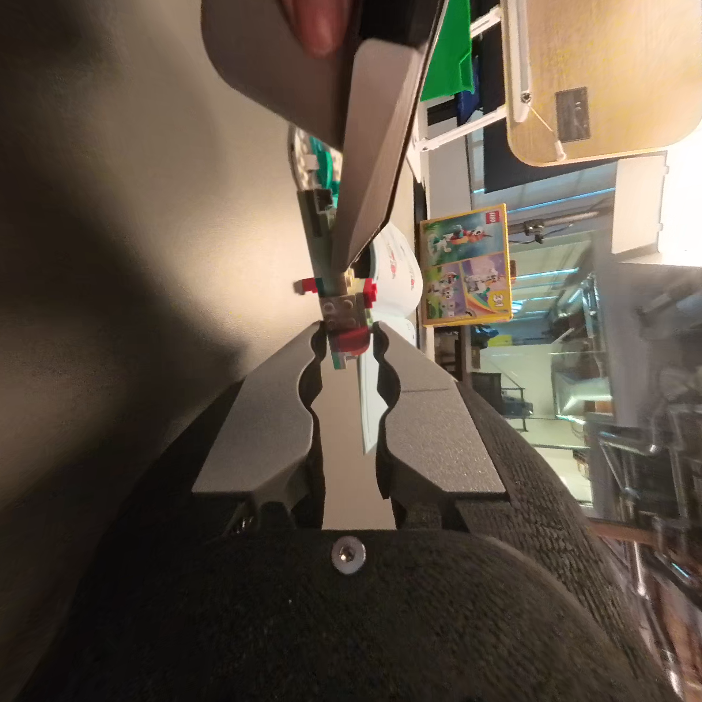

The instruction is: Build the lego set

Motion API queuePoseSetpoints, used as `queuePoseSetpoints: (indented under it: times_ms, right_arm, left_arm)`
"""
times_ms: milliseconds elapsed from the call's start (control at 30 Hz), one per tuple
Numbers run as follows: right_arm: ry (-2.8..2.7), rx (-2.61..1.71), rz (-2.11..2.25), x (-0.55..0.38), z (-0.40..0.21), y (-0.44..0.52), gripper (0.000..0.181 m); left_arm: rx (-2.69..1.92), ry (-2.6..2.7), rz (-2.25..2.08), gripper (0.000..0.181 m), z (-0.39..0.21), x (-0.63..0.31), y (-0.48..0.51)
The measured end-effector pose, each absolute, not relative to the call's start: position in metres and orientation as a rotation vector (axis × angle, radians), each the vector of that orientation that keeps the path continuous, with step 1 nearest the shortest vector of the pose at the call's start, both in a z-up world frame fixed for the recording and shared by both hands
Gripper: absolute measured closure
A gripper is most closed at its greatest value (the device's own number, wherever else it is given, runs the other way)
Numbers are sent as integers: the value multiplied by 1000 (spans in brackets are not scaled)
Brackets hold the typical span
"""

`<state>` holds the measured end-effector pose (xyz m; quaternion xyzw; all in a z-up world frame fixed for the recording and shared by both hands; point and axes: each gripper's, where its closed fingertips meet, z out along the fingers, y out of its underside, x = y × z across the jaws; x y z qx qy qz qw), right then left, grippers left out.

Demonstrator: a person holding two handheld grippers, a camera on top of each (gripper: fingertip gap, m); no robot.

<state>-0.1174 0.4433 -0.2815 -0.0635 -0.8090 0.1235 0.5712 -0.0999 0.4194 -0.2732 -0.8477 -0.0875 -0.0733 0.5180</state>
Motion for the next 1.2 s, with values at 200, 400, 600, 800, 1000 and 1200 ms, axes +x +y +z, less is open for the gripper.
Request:
queuePoseSetpoints:
  times_ms: [200, 400, 600, 800, 1000, 1200]
  right_arm:
    - [-1830, -140, 293, -114, -263, 446, 159]
    - [-1819, -150, 306, -111, -257, 454, 159]
    - [-1823, -140, 347, -107, -253, 453, 159]
    - [-1832, -127, 390, -104, -253, 448, 158]
    - [-1831, -131, 423, -103, -251, 447, 158]
    - [-1834, -128, 426, -102, -252, 449, 159]
  left_arm:
    - [-1887, -12, -34, 114, -244, -89, 420]
    - [-1759, 646, 786, 116, -247, -91, 413]
    - [-1481, 921, 1204, 139, -246, -87, 416]
    - [-1362, 968, 1296, 166, -240, -80, 417]
    - [-1328, 965, 1328, 166, -239, -80, 416]
    - [-1349, 952, 1315, 164, -241, -85, 415]
